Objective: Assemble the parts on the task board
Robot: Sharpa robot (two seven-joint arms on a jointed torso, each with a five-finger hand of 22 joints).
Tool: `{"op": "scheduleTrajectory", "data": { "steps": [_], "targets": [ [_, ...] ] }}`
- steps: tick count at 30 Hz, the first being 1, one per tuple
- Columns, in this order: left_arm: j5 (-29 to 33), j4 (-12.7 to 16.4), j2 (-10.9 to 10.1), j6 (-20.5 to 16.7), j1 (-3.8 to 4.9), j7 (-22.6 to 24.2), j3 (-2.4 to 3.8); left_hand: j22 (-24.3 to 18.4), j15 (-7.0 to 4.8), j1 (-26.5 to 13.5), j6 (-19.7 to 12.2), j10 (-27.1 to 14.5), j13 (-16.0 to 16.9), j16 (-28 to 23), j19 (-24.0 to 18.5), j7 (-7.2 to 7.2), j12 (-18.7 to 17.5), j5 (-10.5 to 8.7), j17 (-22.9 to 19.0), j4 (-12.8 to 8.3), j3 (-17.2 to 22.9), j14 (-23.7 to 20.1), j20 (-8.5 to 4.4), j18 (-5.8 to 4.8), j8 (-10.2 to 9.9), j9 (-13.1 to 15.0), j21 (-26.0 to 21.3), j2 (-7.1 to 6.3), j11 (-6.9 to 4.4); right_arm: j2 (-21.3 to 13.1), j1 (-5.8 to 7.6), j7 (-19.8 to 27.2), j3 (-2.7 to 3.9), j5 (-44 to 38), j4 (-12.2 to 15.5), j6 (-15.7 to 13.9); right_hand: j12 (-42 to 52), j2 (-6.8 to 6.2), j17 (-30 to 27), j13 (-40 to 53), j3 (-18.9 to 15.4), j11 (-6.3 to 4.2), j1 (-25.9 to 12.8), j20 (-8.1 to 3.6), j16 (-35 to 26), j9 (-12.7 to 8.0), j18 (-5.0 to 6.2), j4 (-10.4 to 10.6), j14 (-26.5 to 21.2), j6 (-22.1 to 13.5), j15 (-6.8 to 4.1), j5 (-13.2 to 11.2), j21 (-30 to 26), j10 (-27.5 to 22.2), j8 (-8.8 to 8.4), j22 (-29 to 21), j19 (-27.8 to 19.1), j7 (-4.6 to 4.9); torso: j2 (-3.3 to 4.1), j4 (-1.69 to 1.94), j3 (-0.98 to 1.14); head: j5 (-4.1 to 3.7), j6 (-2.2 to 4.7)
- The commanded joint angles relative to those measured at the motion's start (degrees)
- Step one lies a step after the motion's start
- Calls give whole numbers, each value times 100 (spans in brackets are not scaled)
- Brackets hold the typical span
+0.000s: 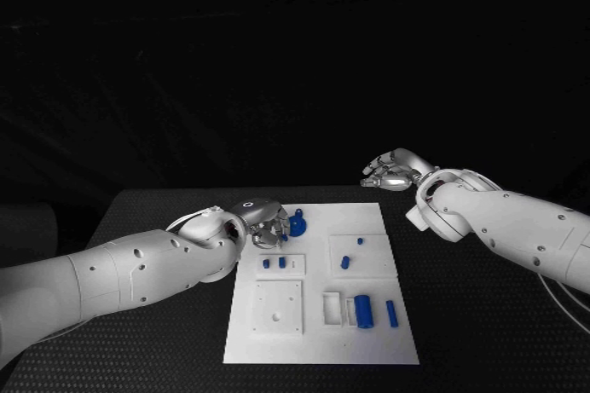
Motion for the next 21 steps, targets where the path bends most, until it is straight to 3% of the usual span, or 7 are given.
{"op": "scheduleTrajectory", "data": {
  "steps": [1, 21],
  "targets": [
    [123, -12, -49, 113, 0, 43, 2, 95, -12, -14, 48, 45, -4, 8, 23, 4, -9, 23, -2, -4, -8, 36, -116, 88, 30, 8, 12, 54, -9, -8, -1, 42, 2, -1, 4, 61, -39, 11, -10, -11, -30, 9, 52, -12, -32, -6, -41, -14, -15, -7, 41, 23, -23, 43, 26, 6, -33, 141, 4, 2, -6, -6, -6],
    [204, -72, -154, 316, 0, -6, -2, 94, -16, -16, 49, 49, -7, 16, 20, 4, -18, 21, 1, -7, -5, 50, -119, 82, 26, 2, 4, 60, -12, -21, -1, 44, 2, -1, 14, 61, -39, 13, -14, -20, -31, 9, 56, -10, -32, -10, -39, -16, -16, -6, 42, 23, -27, 46, 27, 10, -35, 141, 5, -9, 7, 31, -35]
  ]
}}
